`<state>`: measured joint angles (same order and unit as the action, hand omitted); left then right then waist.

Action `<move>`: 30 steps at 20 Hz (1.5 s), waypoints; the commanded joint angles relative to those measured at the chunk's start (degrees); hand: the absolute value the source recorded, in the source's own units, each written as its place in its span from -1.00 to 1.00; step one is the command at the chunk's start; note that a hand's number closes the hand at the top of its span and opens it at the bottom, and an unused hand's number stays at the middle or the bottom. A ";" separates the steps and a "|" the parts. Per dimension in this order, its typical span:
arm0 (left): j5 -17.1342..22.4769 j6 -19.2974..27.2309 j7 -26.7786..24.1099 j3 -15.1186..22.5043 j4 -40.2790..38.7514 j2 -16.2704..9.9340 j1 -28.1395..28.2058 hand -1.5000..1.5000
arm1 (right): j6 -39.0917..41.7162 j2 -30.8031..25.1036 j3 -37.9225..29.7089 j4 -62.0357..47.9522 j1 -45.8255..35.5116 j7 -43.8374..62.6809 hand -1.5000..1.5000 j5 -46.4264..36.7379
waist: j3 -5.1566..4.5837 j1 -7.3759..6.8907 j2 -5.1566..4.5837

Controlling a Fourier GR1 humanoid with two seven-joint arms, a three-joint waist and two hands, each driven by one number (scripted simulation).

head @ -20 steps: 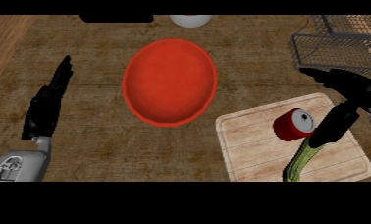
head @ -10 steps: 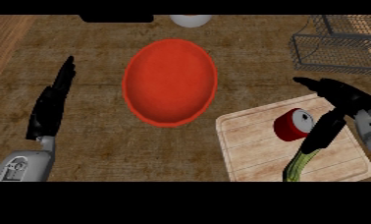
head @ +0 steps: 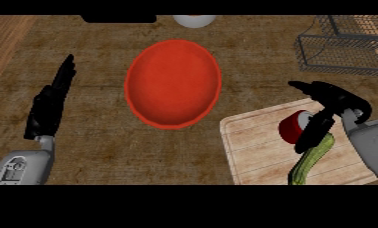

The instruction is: Pick the can from the cutting board and place it in the tiered basket

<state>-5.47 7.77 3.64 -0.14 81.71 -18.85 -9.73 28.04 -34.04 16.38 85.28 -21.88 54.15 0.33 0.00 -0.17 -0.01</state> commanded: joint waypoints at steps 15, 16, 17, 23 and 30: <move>-2.73 -0.93 3.81 -1.71 5.57 1.73 1.35 0.00 | 7.74 4.62 -2.63 3.85 4.35 -0.80 1.00 -3.13 | 0.00 0.26 0.14; -2.00 -2.39 2.80 -1.46 5.72 2.05 2.52 0.00 | 7.12 5.83 -3.86 1.19 2.59 -1.98 1.00 -3.61 | 0.00 0.06 0.08; -3.01 -2.00 1.91 -0.97 5.42 2.52 2.11 0.00 | 8.22 4.41 -5.58 3.30 3.87 -1.37 1.00 -2.32 | -0.01 0.23 0.10; -3.93 -1.17 -0.66 -1.21 2.35 3.83 2.20 0.00 | -3.17 11.05 -2.73 7.16 -1.59 -1.17 1.00 -11.20 | -0.01 -0.14 0.03; -2.96 -2.07 0.43 -2.61 1.77 2.72 0.61 0.00 | -24.30 20.79 3.67 8.78 -5.02 -8.09 1.00 -31.10 | 0.03 -0.41 -0.11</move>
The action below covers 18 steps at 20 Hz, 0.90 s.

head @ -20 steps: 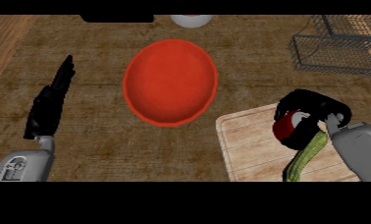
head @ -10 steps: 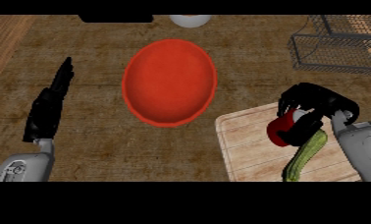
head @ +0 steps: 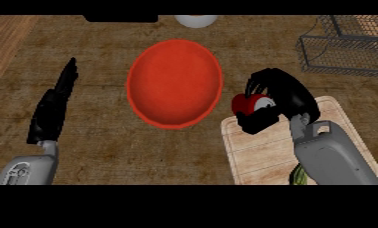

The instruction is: Pick the can from the cutting board and place it in the tiered basket

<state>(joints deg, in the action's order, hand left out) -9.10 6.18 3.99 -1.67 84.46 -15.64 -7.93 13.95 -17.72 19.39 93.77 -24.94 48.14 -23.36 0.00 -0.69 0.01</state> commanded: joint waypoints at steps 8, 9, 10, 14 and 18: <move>-0.77 0.26 1.31 -0.69 -0.25 -0.17 -1.10 0.00 | -19.16 3.47 -2.59 9.67 -8.60 2.51 1.00 -20.47 | -0.02 0.86 0.17; 1.39 -2.13 0.48 -1.49 1.14 -1.12 1.26 0.00 | -16.21 2.74 -5.18 8.16 -14.30 4.33 1.00 -19.64 | -0.05 0.16 0.17; -1.27 1.18 3.14 -0.06 0.24 1.19 -2.51 0.00 | -15.77 1.73 -5.67 11.40 -12.06 4.39 1.00 -19.71 | -0.02 1.01 0.16; -0.55 -0.54 1.58 0.49 3.83 1.09 2.32 0.00 | -9.34 -6.05 -11.97 9.70 -16.69 2.84 1.00 -19.34 | -0.02 0.40 0.22; -1.04 -0.63 -0.15 -0.28 -0.10 1.10 0.29 0.00 | -1.68 -10.82 -18.03 2.57 -23.91 -0.22 1.00 -14.32 | -0.04 0.28 -0.02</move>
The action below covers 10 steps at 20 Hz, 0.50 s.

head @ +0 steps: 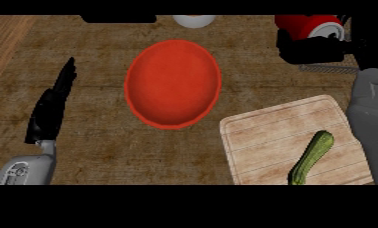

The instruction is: Pick the can from the cutting board and place it in the tiered basket

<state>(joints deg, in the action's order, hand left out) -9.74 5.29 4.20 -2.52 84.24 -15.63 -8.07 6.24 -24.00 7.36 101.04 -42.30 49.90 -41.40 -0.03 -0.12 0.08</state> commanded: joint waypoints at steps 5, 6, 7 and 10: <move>1.34 -2.24 1.36 -2.47 1.02 -1.31 -0.93 0.00 | 2.90 -2.86 -11.17 -9.87 -4.43 -9.82 1.00 7.82 | 0.03 -0.30 -0.10; 1.19 -2.39 -1.51 -2.77 -0.30 -1.16 0.62 0.00 | 4.68 -4.02 -12.29 -9.54 -5.20 -10.21 1.00 8.64 | 0.02 -0.20 -0.08; -0.94 -0.51 2.09 0.57 5.66 1.32 3.30 0.00 | 2.68 -3.29 -8.09 -14.51 -7.43 -11.48 1.00 3.28 | 0.03 -0.75 -0.10; -0.21 -1.20 -2.57 -1.67 -2.47 0.69 -0.68 0.00 | 4.41 -7.88 -10.84 -21.72 -9.18 -18.58 1.00 3.90 | 0.01 -0.46 -0.28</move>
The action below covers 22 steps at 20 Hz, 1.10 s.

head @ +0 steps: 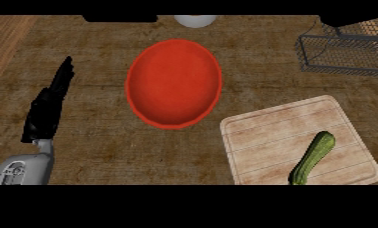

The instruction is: Pick the can from the cutting board and place it in the tiered basket

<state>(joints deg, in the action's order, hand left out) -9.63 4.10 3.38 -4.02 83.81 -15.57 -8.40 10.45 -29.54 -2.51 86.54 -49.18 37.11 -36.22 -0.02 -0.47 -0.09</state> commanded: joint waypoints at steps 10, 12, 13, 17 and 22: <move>-2.33 1.64 0.96 2.18 1.41 2.92 -0.98 0.00 | -11.09 -10.68 2.26 -25.44 0.13 -15.97 1.00 -18.15 | 0.06 -0.89 -0.41; -0.59 -0.30 -4.13 -0.52 -2.05 0.81 0.89 0.00 | -9.64 -12.30 1.19 -32.11 -5.48 -18.91 1.00 -18.19 | 0.00 -1.14 -0.41; -1.13 -0.09 0.63 -0.32 -1.16 0.79 -1.76 0.00 | -12.88 -11.41 0.95 -31.51 -1.49 -20.60 1.00 -18.54 | 0.04 -0.42 -0.23; -1.49 -0.05 -1.54 0.42 -2.01 2.07 -0.56 0.00 | -11.84 -14.78 -2.12 -42.58 -7.16 -30.14 1.00 -16.82 | 0.03 -0.83 -0.36; 0.19 -2.53 -1.34 -1.15 -1.85 0.37 -0.95 0.00 | -11.27 -14.35 -3.68 -51.36 -9.77 -37.22 1.00 -15.68 | 0.05 -1.09 -0.36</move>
<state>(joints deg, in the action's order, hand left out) -10.30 3.00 1.96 -4.70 81.41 -14.69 -10.29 -0.55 -43.80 -4.87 41.84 -57.58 5.25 -52.53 0.01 -1.37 -0.45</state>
